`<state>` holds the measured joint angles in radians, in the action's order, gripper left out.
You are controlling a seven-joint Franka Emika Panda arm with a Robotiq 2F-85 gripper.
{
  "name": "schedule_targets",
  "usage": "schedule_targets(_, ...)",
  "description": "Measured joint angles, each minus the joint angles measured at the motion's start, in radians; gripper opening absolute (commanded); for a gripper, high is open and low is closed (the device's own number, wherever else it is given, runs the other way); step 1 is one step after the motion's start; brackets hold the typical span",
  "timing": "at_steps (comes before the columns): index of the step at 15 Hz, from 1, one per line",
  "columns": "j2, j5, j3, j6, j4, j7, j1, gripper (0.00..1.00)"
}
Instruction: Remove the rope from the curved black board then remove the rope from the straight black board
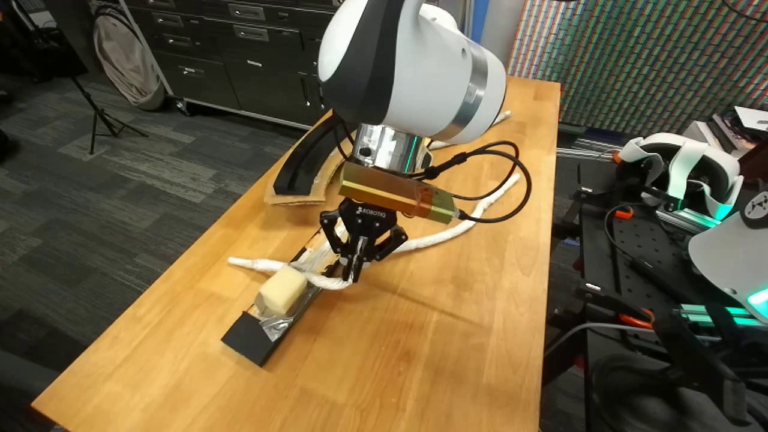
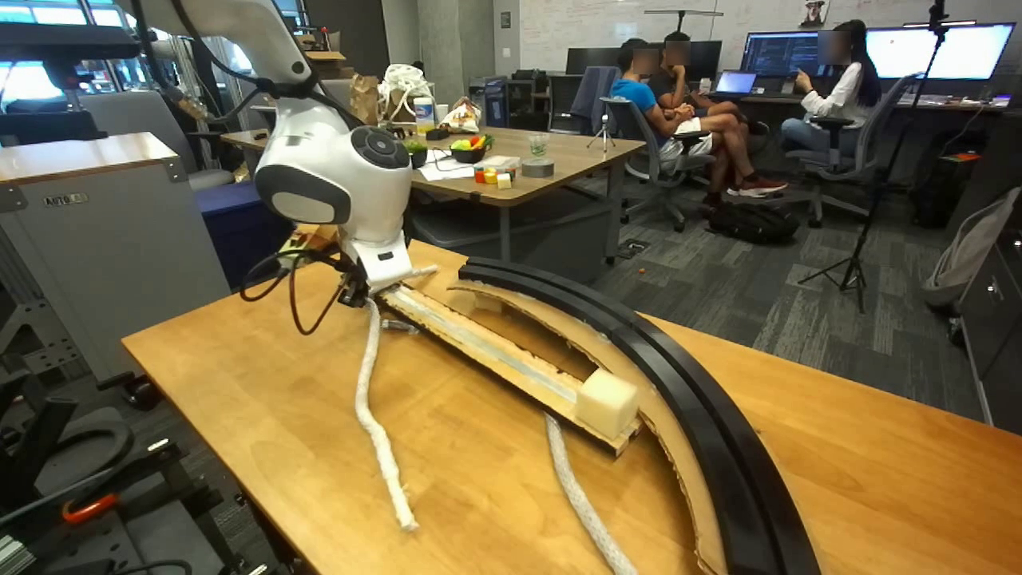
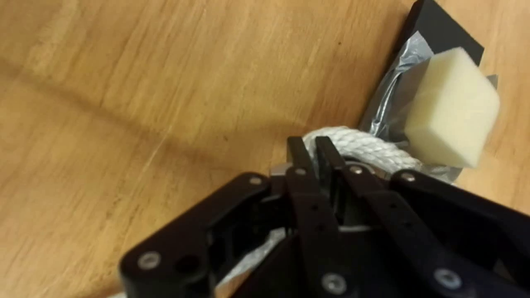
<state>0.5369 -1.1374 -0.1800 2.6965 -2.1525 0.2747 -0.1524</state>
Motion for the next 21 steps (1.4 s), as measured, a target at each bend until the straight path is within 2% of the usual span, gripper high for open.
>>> schedule_targets(5,-0.073,-0.028,0.005,-0.166,-0.059,-0.109,0.038,0.03)
schedule_targets(9,-0.073,0.041,0.039,-0.313,-0.091,-0.106,0.039,0.03)
schedule_targets(17,-0.01,0.172,0.058,-0.337,-0.1,-0.065,0.018,0.03)
schedule_targets(20,0.005,0.303,0.071,-0.408,-0.09,-0.005,0.013,0.03)
schedule_targets(21,0.012,0.34,0.077,-0.429,-0.084,0.018,0.011,0.36)
